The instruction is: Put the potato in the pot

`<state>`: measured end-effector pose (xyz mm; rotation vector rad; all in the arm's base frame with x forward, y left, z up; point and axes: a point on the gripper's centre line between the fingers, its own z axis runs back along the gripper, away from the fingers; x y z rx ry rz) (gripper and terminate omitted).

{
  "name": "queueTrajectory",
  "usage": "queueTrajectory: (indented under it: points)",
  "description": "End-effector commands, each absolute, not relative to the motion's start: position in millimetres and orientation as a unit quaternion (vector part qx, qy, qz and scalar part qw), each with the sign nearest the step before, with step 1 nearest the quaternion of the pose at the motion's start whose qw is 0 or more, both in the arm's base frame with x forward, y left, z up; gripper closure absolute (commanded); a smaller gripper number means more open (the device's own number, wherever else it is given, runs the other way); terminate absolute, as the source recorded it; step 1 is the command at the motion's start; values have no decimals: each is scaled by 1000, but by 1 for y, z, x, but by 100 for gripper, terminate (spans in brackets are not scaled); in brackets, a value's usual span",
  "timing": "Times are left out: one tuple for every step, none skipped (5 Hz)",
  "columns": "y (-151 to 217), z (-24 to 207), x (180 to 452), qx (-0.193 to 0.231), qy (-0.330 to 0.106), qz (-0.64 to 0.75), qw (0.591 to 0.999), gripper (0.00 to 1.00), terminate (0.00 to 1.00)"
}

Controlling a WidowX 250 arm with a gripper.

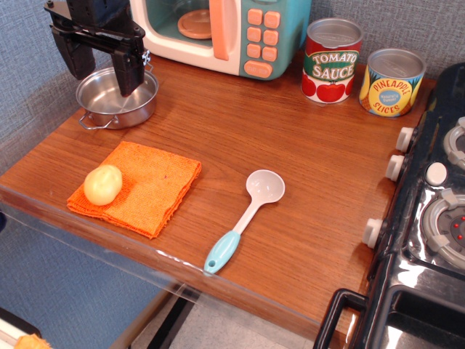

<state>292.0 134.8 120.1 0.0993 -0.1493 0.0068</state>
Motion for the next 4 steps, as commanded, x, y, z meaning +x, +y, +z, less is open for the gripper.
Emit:
queueTrajectory:
  points:
    - [135, 120, 292, 50, -75, 3, 996, 0, 0]
    - [138, 113, 275, 47, -72, 3, 996, 0, 0]
    - [135, 103, 255, 38, -62, -6, 997, 0, 0]
    - [130, 91, 232, 36, -48, -10, 998, 0, 0]
